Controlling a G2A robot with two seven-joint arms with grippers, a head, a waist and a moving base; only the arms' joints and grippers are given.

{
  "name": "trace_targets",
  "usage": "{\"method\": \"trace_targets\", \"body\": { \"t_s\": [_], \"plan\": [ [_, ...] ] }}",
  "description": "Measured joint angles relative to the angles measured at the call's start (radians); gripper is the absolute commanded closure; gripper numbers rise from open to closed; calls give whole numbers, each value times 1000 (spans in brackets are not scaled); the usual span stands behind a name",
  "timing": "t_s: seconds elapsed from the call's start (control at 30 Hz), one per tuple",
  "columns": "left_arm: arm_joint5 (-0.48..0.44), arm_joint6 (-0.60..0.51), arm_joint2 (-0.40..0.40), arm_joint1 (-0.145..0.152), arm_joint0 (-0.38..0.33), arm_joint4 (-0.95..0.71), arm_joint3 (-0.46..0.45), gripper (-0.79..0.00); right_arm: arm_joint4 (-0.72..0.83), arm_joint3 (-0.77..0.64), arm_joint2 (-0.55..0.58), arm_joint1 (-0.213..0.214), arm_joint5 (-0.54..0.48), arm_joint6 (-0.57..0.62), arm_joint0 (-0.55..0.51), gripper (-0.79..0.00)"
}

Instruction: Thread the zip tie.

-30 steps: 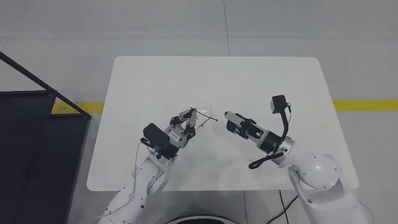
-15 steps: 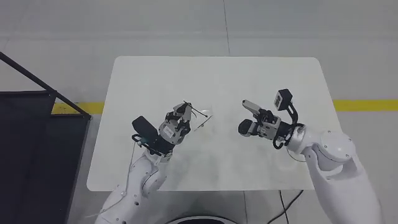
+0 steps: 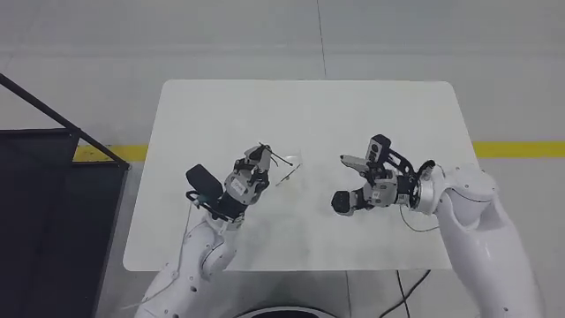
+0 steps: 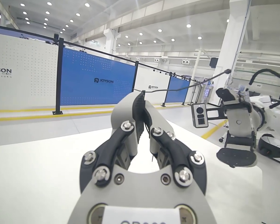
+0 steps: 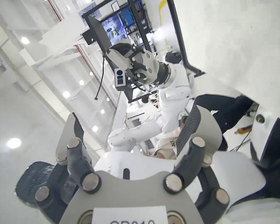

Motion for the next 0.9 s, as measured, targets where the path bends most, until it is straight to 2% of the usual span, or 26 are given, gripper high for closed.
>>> {"method": "trace_targets", "body": {
  "t_s": [0.17, 0.6, 0.7, 0.83, 0.9],
  "plan": [
    [4, 18, -7, -1, 12, -5, -7, 0, 150, 107, -164, 8, 75, -62, 113, -785],
    [8, 10, -10, -1, 15, -9, -14, 0, 144, 102, -141, 8, 64, -66, 99, -785],
    [15, -3, -17, -1, 22, -12, -36, 0, 141, 56, -123, 3, -40, -201, 55, -785],
    [22, -15, -22, -2, 25, -14, -51, 0, 77, -71, -113, -3, -242, -469, -62, -785],
    [29, -25, -21, -3, 23, -15, -53, 0, 67, -109, -108, -4, -285, -547, -104, -785]
  ]
}}
